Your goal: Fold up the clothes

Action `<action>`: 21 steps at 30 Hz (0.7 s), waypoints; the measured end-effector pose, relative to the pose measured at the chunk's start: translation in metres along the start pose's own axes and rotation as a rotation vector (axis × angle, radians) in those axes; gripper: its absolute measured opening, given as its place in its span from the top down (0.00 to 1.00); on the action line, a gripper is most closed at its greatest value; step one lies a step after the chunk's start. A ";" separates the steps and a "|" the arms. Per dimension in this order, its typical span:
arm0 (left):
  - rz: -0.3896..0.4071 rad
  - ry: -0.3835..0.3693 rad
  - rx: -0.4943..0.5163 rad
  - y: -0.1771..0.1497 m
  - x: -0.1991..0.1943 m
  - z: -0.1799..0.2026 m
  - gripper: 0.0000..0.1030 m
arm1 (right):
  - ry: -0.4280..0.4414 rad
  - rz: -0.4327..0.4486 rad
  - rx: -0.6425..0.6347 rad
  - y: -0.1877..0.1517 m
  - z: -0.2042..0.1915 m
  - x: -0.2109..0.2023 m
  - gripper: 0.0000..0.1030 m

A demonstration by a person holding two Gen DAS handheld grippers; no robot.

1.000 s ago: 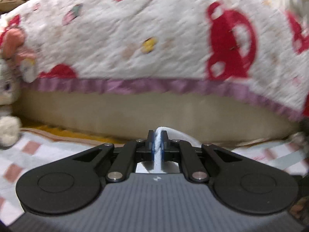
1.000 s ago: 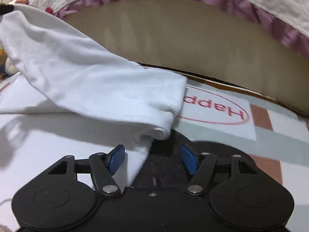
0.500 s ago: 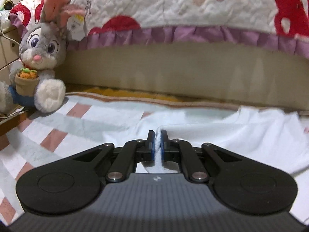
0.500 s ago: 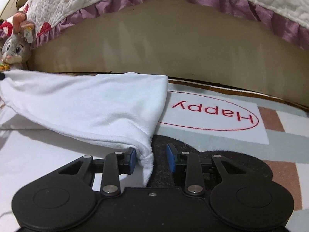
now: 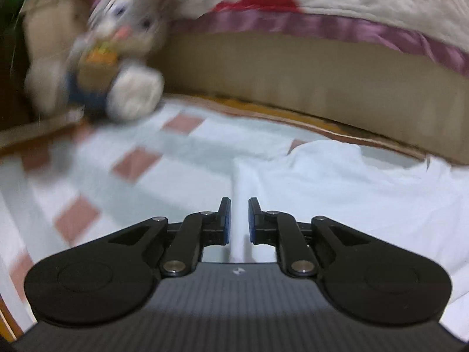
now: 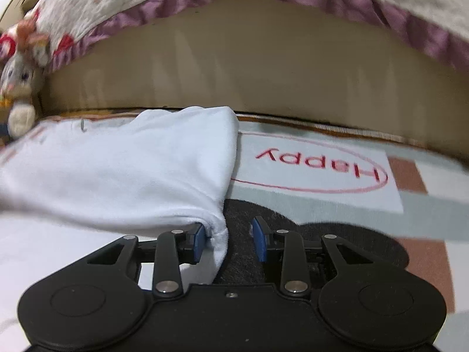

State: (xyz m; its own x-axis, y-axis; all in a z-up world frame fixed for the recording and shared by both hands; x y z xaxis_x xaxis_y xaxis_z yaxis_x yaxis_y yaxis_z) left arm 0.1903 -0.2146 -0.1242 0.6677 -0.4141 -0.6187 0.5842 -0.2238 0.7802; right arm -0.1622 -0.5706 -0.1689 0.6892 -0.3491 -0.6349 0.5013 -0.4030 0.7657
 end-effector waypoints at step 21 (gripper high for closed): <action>-0.135 -0.412 -0.062 -0.073 0.000 0.017 0.94 | 0.174 -0.090 0.264 0.080 -0.025 -0.005 0.40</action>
State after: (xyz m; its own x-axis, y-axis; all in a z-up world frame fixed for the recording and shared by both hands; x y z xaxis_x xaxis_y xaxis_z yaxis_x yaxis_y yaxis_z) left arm 0.1396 -0.2136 -0.1791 0.3514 -0.7049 -0.6162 0.6885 -0.2514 0.6803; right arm -0.1127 -0.5793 -0.1018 0.7386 -0.1620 -0.6544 0.4270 -0.6387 0.6401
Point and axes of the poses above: each gripper's, at about its wrist camera, not at the fingertips, and x roughly the way its jaws point, z to its right, y to its top, the point moved 2 cm from there along x, roughly the way its jaws point, and after that the axes turned 3 degrees about -x, right-handed, at the moved point
